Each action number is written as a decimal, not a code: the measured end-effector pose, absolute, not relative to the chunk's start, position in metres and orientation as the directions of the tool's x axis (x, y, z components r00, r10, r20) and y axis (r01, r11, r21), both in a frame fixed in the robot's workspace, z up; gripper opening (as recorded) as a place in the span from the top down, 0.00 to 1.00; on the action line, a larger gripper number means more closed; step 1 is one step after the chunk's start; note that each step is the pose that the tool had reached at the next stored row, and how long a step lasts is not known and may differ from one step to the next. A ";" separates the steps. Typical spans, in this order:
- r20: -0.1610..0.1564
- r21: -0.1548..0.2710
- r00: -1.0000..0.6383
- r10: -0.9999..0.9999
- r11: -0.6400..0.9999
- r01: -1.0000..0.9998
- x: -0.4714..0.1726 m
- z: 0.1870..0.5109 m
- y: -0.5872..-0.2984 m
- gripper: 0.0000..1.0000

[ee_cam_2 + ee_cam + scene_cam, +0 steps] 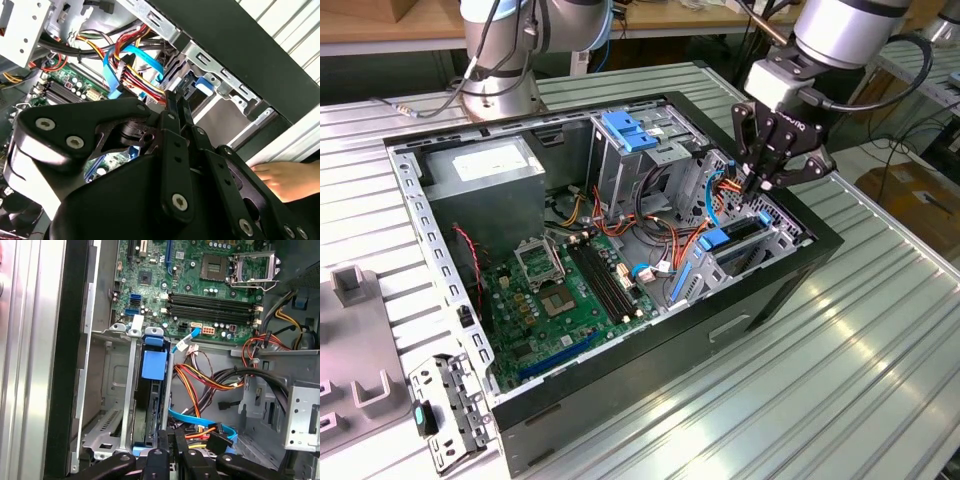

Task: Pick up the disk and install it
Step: 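Insert the first disk wire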

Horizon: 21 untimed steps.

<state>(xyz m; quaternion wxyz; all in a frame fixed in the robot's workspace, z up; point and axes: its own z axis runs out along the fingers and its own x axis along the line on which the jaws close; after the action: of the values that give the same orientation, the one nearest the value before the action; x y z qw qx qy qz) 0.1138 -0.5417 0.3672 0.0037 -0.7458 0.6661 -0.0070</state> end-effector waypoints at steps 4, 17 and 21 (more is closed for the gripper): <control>0.005 -0.015 0.101 -0.995 -0.101 -0.995 0.114 0.362 -0.546 0.83; 0.005 -0.015 0.100 -0.995 -0.100 -0.995 0.113 0.357 -0.547 0.83; 0.005 -0.015 0.098 -0.995 -0.098 -0.995 0.113 0.355 -0.547 0.83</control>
<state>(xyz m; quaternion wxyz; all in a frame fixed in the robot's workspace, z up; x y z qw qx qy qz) 0.1129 -0.5469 0.3552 0.0038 -0.7410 0.6715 -0.0070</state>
